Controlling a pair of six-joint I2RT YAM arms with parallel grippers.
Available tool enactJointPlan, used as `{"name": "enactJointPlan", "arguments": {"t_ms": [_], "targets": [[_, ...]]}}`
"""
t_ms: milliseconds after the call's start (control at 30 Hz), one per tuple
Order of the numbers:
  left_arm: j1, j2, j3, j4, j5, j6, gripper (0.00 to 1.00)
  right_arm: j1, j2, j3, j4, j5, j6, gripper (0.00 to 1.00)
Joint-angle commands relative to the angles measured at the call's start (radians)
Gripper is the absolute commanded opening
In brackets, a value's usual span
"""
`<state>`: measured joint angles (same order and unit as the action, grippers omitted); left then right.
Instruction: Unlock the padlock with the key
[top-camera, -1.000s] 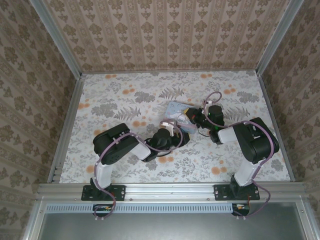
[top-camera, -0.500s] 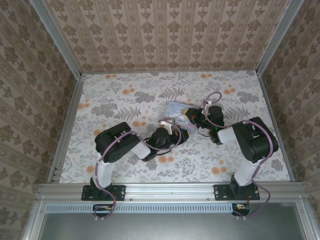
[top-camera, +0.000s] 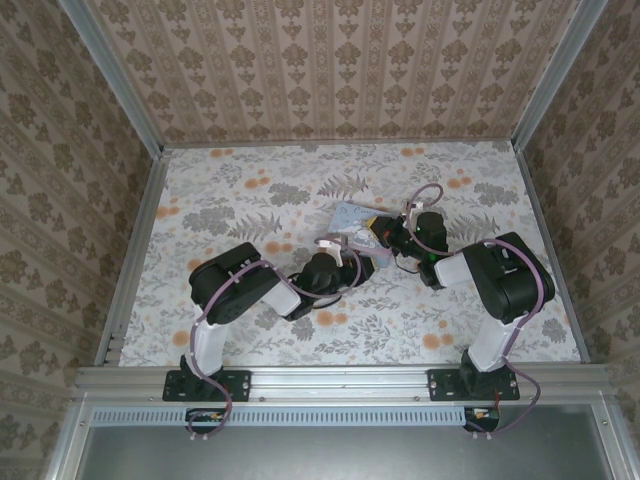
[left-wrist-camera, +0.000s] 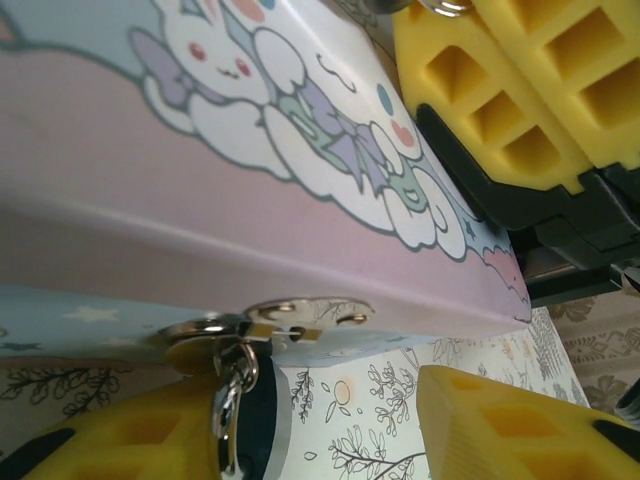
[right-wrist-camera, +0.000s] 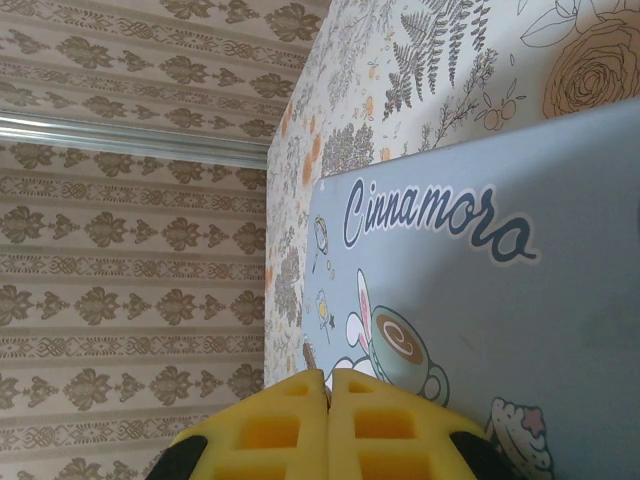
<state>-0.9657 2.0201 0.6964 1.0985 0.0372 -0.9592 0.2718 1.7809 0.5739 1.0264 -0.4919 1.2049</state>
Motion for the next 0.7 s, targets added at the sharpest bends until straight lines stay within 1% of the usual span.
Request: {"name": "enactJointPlan", "arguments": {"t_ms": [0,233,333,533,667], "targets": [[0.022,0.040,0.002,-0.087,-0.047,-0.015,0.47,0.005,0.048,-0.031,-0.099,-0.014,-0.002,0.00],[0.033,0.044,0.010,-0.104,-0.051,-0.011,0.40,0.004,0.053,-0.038,-0.088,-0.017,0.001,0.00],[0.033,0.047,0.014,-0.111,-0.050,-0.011,0.34,0.003,0.054,-0.039,-0.085,-0.016,0.004,0.00],[0.035,0.052,0.014,-0.114,-0.050,-0.012,0.26,0.002,0.055,-0.041,-0.080,-0.017,0.005,0.00],[0.039,0.053,0.013,-0.117,-0.049,-0.016,0.18,-0.001,0.052,-0.040,-0.080,-0.020,0.004,0.00]]}}
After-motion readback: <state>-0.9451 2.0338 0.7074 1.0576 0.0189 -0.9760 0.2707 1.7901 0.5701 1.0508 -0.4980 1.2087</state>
